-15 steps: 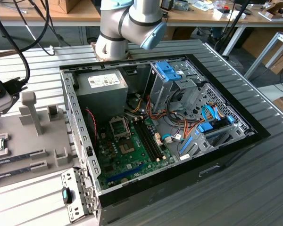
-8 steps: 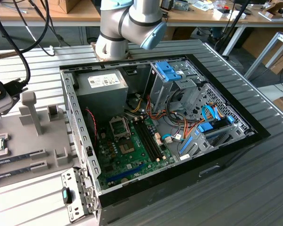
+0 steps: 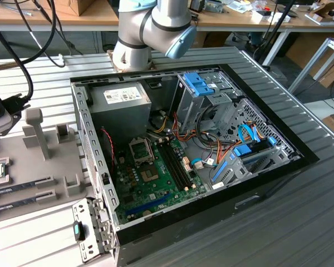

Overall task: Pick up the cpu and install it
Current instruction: 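Reach for the cpu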

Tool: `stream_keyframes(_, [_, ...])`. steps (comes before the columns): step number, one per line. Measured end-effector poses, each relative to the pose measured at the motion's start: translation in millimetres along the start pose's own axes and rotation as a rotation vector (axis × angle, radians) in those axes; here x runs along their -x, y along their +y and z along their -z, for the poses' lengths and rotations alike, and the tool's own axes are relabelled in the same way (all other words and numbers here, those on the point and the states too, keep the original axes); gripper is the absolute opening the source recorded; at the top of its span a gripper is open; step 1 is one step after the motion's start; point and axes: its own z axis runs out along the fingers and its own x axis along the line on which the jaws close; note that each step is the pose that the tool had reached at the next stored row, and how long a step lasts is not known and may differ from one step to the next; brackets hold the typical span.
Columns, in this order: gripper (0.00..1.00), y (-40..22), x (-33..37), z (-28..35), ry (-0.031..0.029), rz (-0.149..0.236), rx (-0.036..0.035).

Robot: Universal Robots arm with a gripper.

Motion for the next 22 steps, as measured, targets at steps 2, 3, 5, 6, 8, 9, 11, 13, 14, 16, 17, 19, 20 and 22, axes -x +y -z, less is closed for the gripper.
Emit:
stream_keyframes(2, [0.11,0.7,-0.4,-0.9,-0.0001,0.0,0.0])
stream_keyframes(3, [0.11,0.9,-0.5,-1.2,-0.0001,0.0,0.0])
stream_keyframes(5, [0.11,1.1,-0.7,-2.3,0.0,0.0,0.0])
stream_keyframes(6, [0.11,1.2,-0.8,-2.9,-0.0001,0.0,0.0001])
stream_keyframes(8, [0.11,1.2,-0.7,-4.3,-0.0003,0.0,0.0001])
stream_keyframes(9, [0.11,1.2,-0.7,-4.9,-0.0002,0.0,0.0001])
stream_keyframes(11, [0.11,1.2,-0.7,-6.9,-0.0001,0.0,0.0001])
stream_keyframes(13, [0.11,1.3,-0.6,-8.5,0.0,0.0,0.0])
stream_keyframes(14, [0.11,1.3,-0.6,-9.4,-0.0001,0.0,0.0])
stream_keyframes(16, [0.11,1.4,-2.1,-10.8,0.0001,0.0,0.0])
stream_keyframes(17, [0.11,1.5,-2.6,-11.3,-0.0001,0.0,0.0001])
stream_keyframes(19, [0.11,2.0,-3.8,-12.5,0.0,0.0,0.0])
stream_keyframes(20, [0.11,3.0,-4.1,-13.2,0.0,0.0,0.0])
stream_keyframes(22, [0.11,5.1,-4.7,-14.3,-0.0001,0.0,0.0001])
